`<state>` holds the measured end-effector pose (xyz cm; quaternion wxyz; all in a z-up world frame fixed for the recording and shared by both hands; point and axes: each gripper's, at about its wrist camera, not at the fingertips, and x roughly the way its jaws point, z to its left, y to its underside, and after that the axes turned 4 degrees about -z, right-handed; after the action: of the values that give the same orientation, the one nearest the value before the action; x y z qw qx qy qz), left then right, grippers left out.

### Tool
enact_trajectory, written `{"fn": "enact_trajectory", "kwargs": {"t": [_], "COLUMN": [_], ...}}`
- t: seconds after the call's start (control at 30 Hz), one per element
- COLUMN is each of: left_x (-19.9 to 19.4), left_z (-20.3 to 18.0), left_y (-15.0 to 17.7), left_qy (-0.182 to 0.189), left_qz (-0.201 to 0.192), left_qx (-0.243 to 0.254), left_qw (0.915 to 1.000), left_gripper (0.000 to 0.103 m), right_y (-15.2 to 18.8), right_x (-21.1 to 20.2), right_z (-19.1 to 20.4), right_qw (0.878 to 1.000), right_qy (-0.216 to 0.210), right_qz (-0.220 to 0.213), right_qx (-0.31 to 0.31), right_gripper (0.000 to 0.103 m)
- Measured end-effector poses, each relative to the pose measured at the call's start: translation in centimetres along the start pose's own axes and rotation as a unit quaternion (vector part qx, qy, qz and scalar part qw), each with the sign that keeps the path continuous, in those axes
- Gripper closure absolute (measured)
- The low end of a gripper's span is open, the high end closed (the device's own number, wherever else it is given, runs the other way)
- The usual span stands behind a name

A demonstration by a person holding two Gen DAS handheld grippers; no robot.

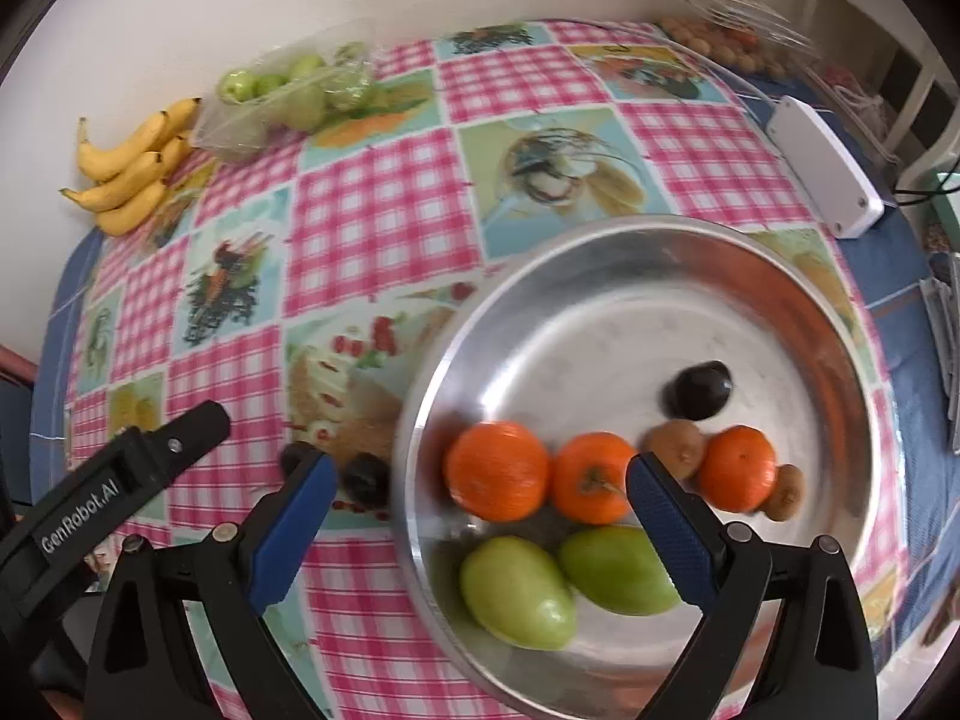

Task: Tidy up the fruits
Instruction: 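Move the left tool to a dark plum while the right tool approaches the other plum, then close the left gripper on the dark plum while the right tool reaches the other plum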

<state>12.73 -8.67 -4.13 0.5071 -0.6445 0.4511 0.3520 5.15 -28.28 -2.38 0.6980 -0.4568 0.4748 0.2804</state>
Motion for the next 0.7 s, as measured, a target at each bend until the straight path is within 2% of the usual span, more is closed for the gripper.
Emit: {"fn": "enact_trajectory", "kwargs": {"t": [0.13,0.23,0.33,0.4,0.5,0.57,0.7], "left_x": [0.5,0.8,1.0,1.2,1.3,1.4,1.6], "left_z": [-0.3,-1.1,-1.7,-2.0,-2.6,-3.1,-3.6], "left_y": [0.3,0.5,1.0,1.2,1.4,1.5,1.8], "left_qy": [0.01,0.015,0.017,0.023,0.027,0.029,0.035], "left_qz": [0.012,0.017,0.021,0.025,0.028,0.029,0.033], "left_qx": [-0.002,0.007,0.013,0.014,0.02,0.023,0.025], "left_qw": [0.9999,0.9997,0.9995,0.9993,0.9991,0.9989,0.9985], "left_gripper": [0.01,0.018,0.021,0.029,0.033,0.046,0.053], "right_y": [0.0,0.0,0.1,0.2,0.3,0.3,0.4], "right_x": [-0.1,-0.3,-0.5,-0.6,-0.9,-1.0,-1.2], "right_z": [-1.0,-1.8,-2.4,-2.8,-3.4,-3.6,-4.0], "right_qw": [1.0,1.0,1.0,1.0,0.999,0.999,0.999], "right_qy": [0.007,0.01,0.014,0.017,0.015,0.015,0.013], "right_qz": [0.005,0.005,0.008,0.009,0.009,0.009,0.01], "right_qx": [0.009,0.015,0.021,0.023,0.03,0.033,0.036], "right_gripper": [0.006,0.006,0.006,0.006,0.006,0.006,0.006]}}
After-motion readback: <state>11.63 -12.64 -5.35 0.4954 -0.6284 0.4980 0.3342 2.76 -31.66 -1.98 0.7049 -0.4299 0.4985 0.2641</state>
